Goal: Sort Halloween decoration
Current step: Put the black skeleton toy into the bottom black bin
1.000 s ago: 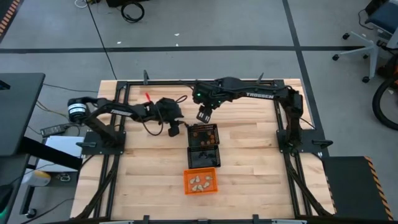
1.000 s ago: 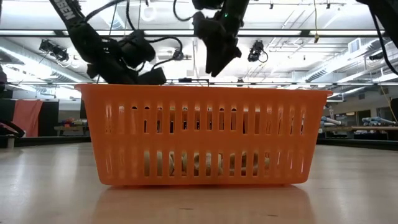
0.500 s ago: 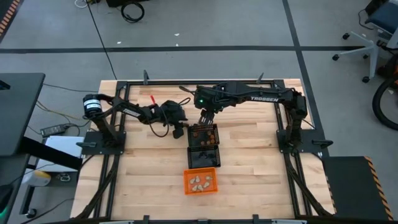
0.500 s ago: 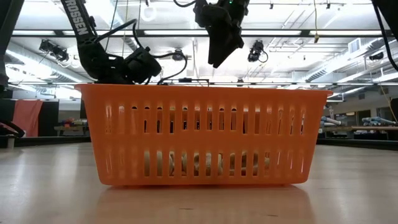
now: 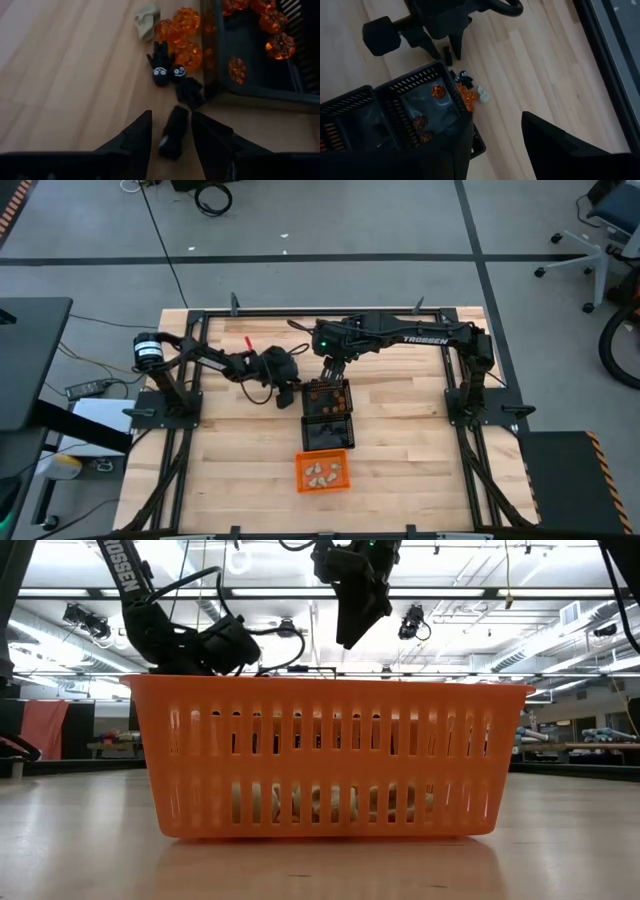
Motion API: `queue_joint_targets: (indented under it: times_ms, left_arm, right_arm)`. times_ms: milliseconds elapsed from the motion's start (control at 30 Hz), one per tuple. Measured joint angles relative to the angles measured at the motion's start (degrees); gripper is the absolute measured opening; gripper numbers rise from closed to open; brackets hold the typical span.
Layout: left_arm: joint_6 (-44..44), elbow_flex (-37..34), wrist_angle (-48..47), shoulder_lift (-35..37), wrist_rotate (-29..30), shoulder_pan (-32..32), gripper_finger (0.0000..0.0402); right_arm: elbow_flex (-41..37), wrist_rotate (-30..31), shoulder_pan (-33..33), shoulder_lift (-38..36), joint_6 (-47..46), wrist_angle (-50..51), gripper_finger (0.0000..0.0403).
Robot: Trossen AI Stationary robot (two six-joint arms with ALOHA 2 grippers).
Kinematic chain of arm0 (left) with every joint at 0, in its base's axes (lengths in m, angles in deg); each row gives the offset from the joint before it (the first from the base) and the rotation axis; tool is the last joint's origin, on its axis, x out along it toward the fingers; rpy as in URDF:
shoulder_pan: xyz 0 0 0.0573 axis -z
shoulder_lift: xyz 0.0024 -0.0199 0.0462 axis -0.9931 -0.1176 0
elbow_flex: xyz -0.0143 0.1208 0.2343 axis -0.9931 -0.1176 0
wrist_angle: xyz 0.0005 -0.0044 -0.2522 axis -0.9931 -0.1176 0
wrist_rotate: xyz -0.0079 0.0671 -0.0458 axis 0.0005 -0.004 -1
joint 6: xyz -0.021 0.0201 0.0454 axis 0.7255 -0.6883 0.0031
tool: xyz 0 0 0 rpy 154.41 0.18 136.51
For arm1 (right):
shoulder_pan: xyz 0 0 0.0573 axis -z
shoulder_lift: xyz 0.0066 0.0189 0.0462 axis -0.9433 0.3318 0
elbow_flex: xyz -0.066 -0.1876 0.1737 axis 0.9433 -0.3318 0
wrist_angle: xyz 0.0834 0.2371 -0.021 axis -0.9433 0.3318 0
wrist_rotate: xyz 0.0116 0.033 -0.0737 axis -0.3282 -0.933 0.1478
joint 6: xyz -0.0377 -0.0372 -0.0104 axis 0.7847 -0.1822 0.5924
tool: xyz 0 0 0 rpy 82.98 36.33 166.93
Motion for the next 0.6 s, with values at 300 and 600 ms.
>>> queue_joint_targets:
  times_ms: [300,600]
  left_arm:
    - [0.95,-0.04,-1.0,-0.02,0.96,0.38,0.0138]
    - [2.85,-0.04,-3.01,-0.04,1.38,0.34,0.0038]
  right_arm:
    - [0.0,-0.33,0.0,0.0,0.29,0.05,0.0172]
    - [0.0,-0.54,0.0,0.0,0.37,0.07,0.0172]
